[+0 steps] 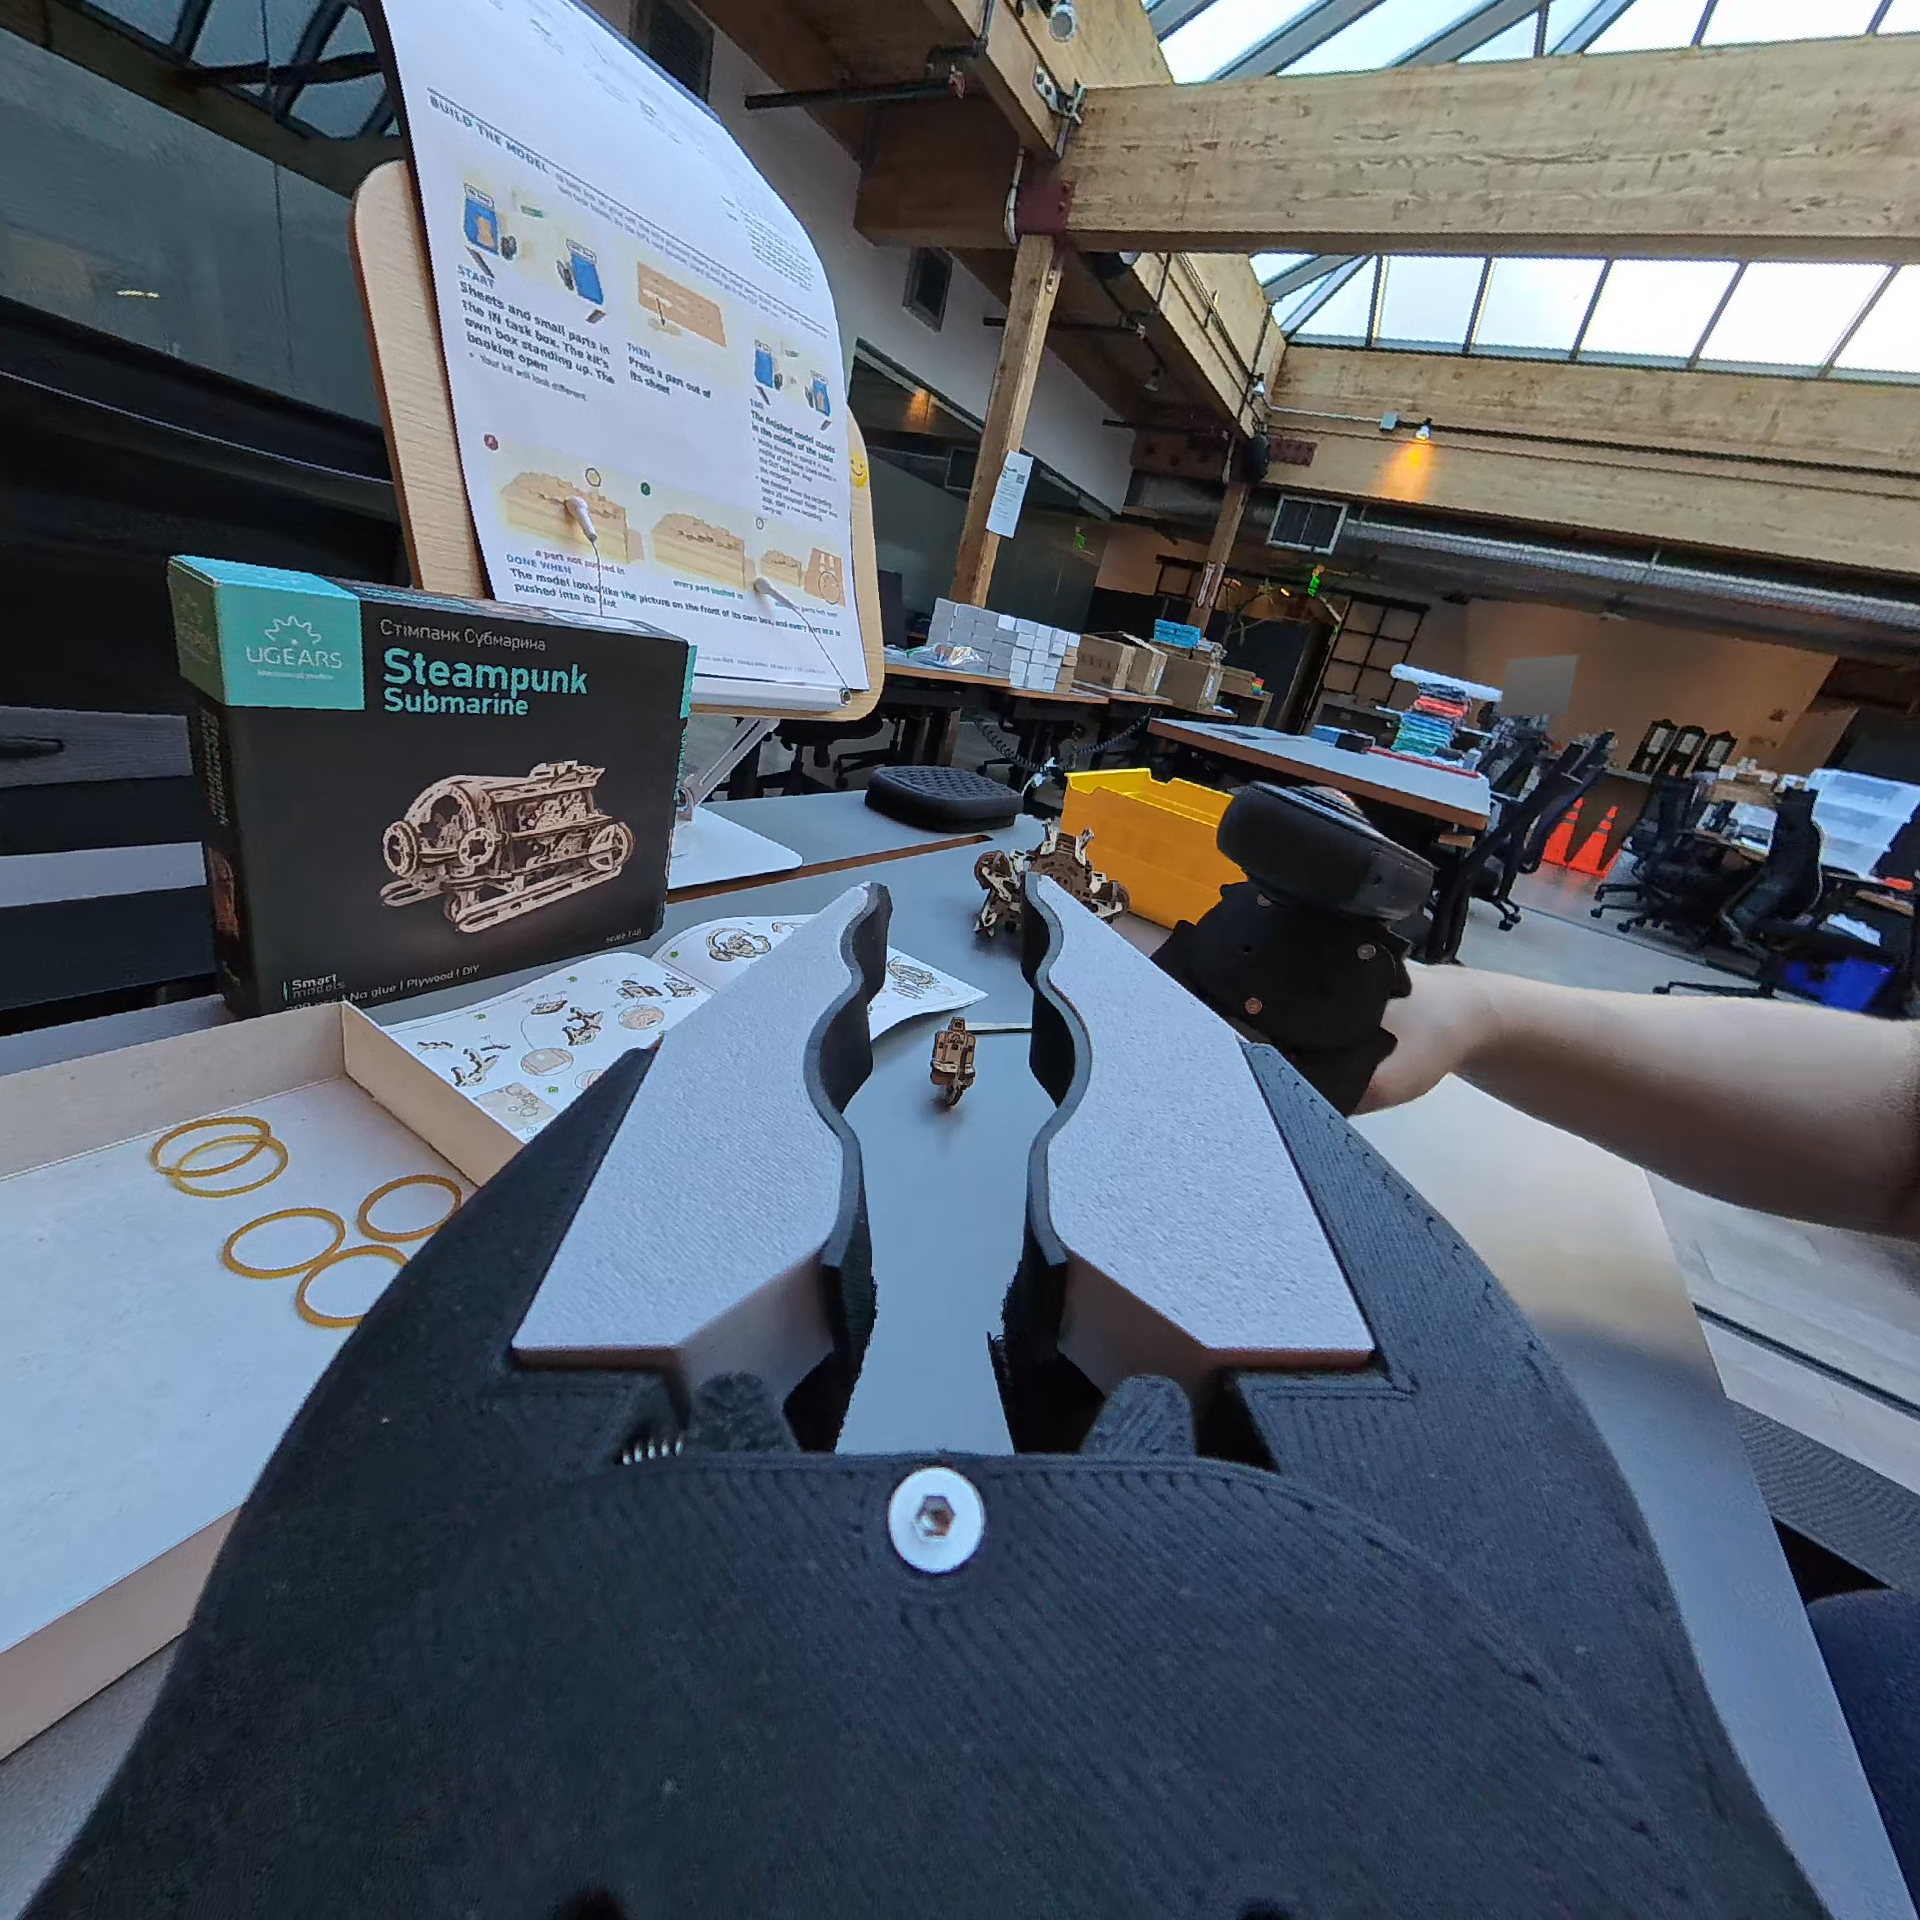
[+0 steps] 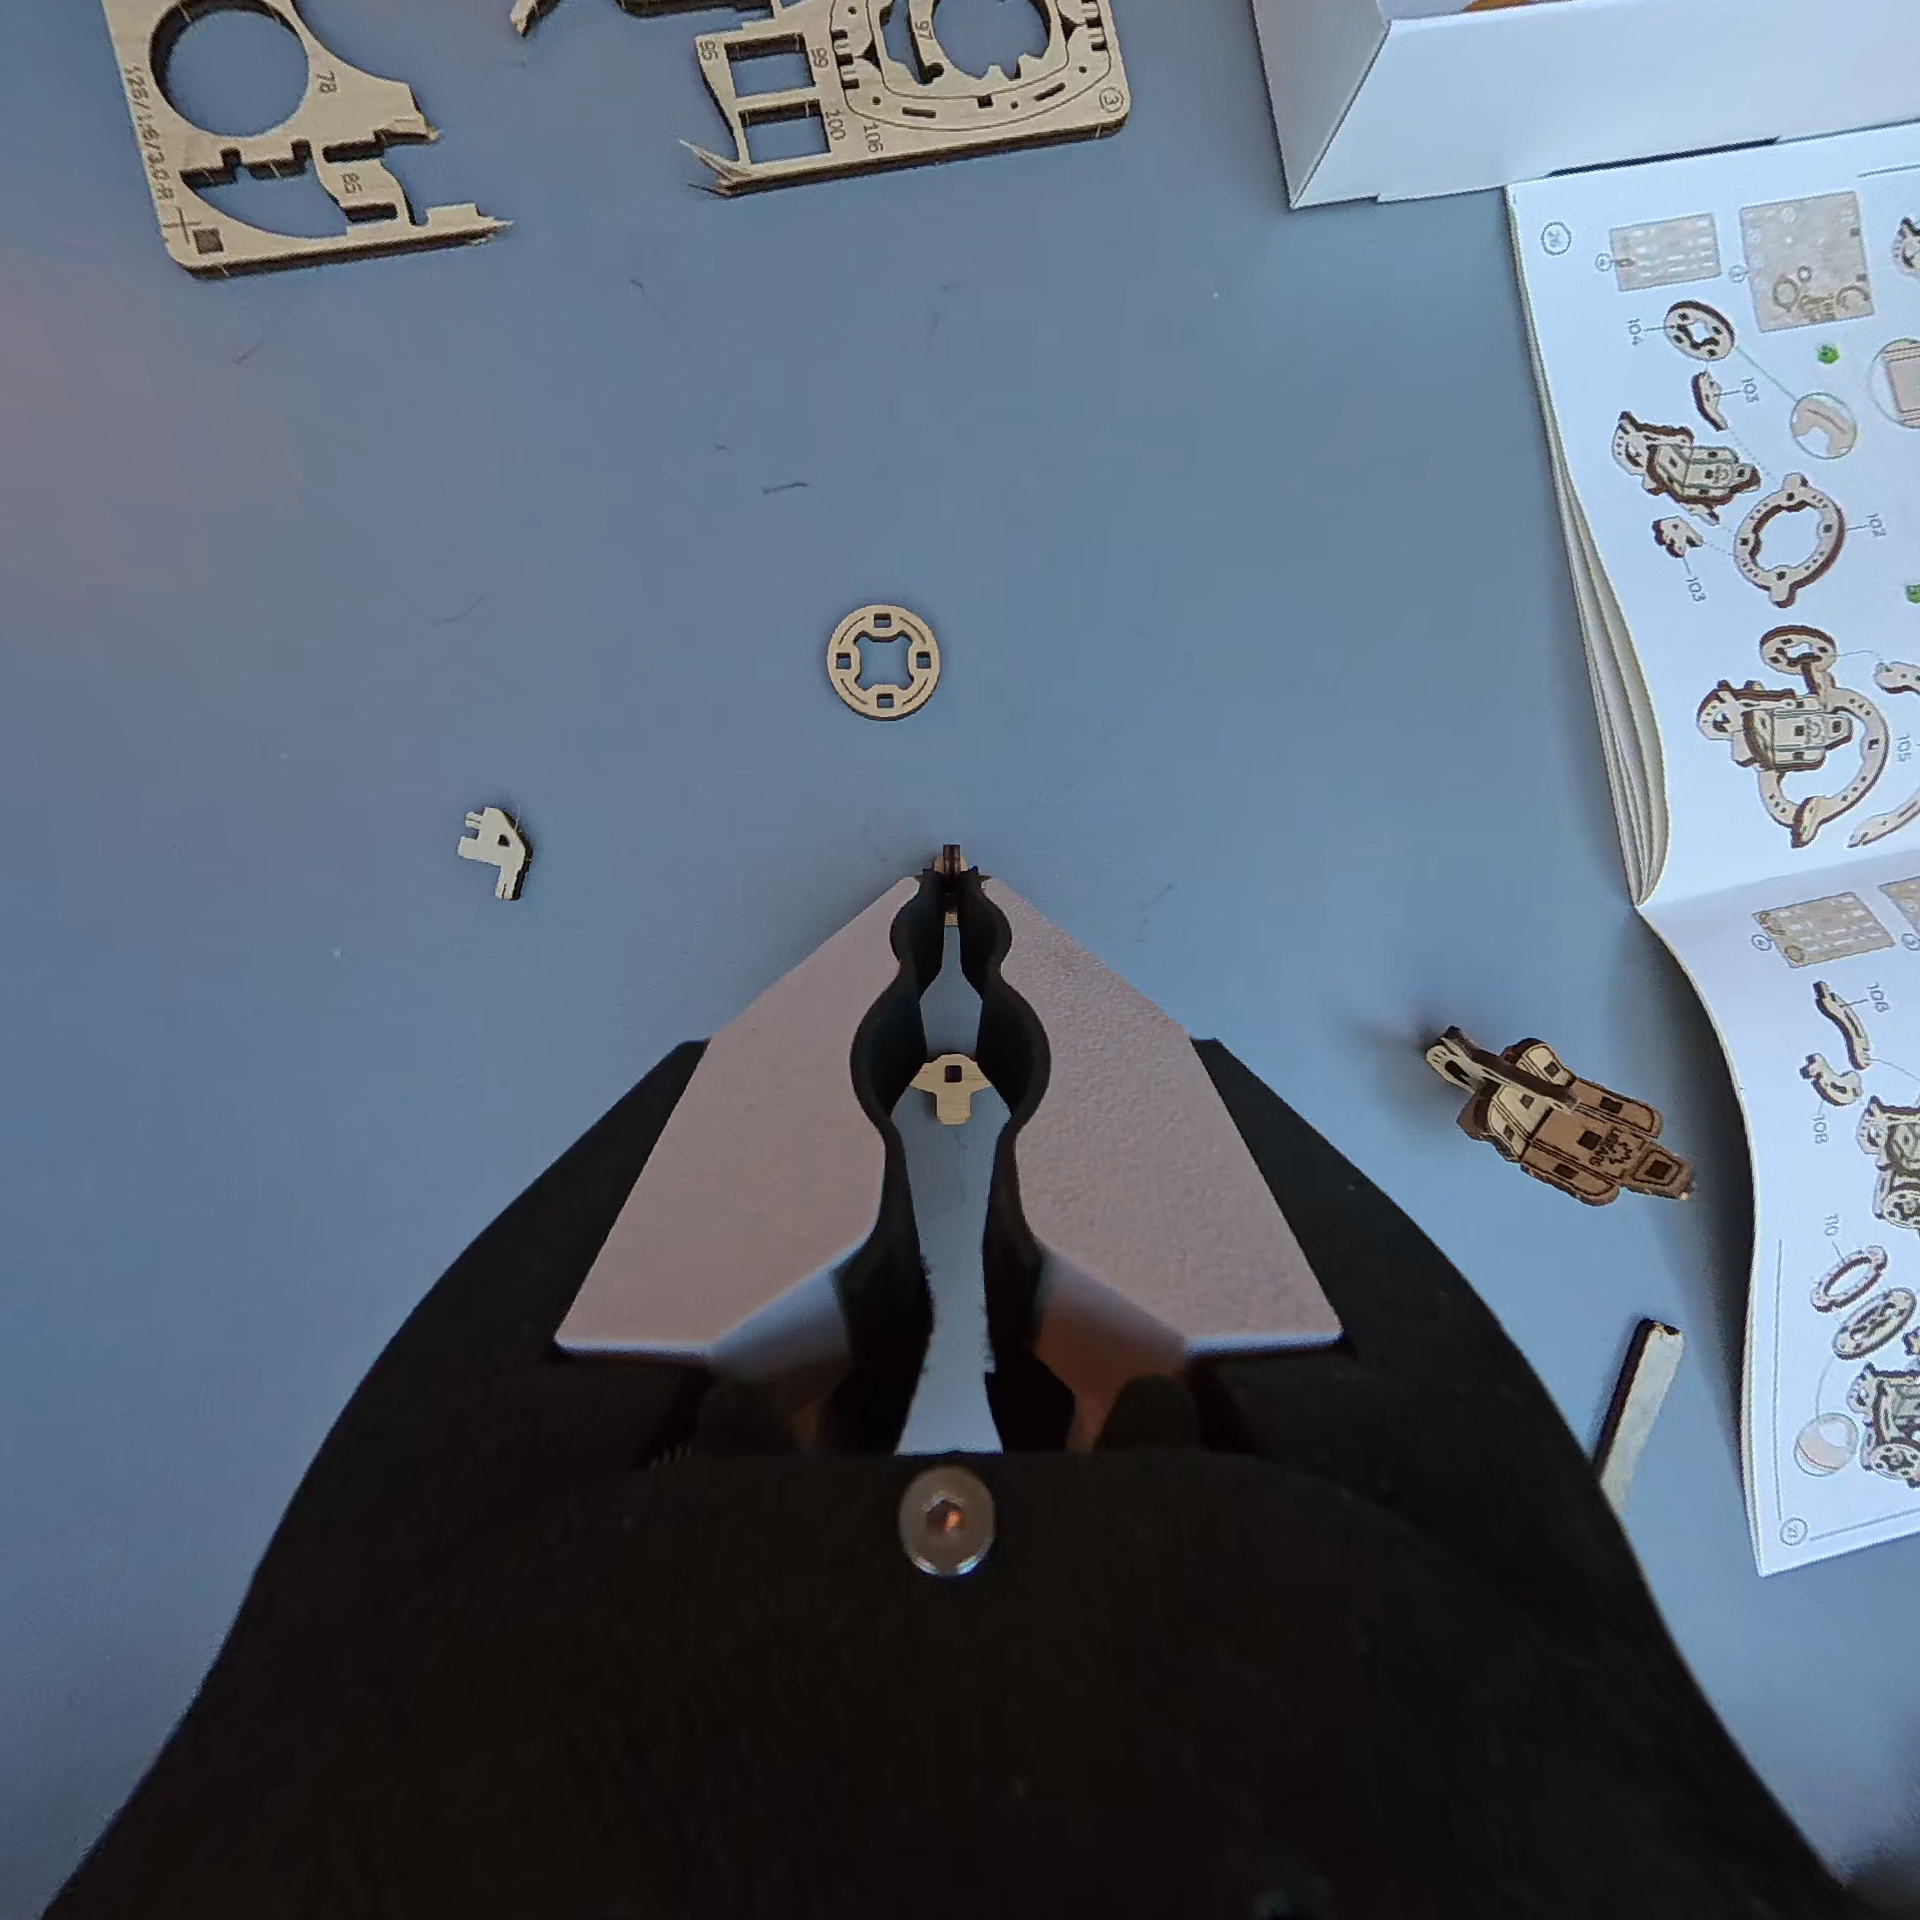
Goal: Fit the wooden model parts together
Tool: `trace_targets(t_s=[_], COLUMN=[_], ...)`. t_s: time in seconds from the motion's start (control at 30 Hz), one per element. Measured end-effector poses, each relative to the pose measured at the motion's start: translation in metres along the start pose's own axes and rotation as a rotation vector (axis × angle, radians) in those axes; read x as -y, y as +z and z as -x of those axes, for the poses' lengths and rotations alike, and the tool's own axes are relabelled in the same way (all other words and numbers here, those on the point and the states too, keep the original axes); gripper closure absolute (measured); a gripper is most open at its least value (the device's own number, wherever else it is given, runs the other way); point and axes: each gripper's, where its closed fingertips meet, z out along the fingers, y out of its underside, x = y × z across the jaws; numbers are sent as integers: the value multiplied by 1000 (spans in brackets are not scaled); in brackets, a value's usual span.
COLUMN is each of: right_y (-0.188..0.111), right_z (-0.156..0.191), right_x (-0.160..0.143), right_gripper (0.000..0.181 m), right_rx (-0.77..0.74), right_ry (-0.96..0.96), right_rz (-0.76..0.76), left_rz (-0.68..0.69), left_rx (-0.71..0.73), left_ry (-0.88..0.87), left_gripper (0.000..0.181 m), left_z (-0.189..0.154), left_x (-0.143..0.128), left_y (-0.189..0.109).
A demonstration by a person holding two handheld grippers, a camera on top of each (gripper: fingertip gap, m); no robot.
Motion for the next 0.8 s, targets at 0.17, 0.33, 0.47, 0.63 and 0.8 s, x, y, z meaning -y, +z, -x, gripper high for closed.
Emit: trace_targets(t_s=[0.17, 0.33, 0.47, 0.63, 0.8], right_y=[-5, -10, -7, -3, 0], right_z=[0, 2, -3, -2, 0], right_x=[3, 3, 0, 1, 0], right_gripper=[162, 161, 170, 170, 180], right_rx=[39, 71, 44, 56, 65], right_ry=[53, -27, -83, -80, -92], right_rz=[26, 141, 234, 257, 251], left_rz=[-4, -4, 3, -8, -5], left_rx=[3, 5, 5, 10, 9], left_ry=[-2, -9, -3, -10, -5], left_gripper=[158, 158, 158, 158, 159], left_z=[1, 3, 2, 4, 3], left_x=[1, 1, 0, 2, 2], left_y=[-1, -1, -1, -2, -2])
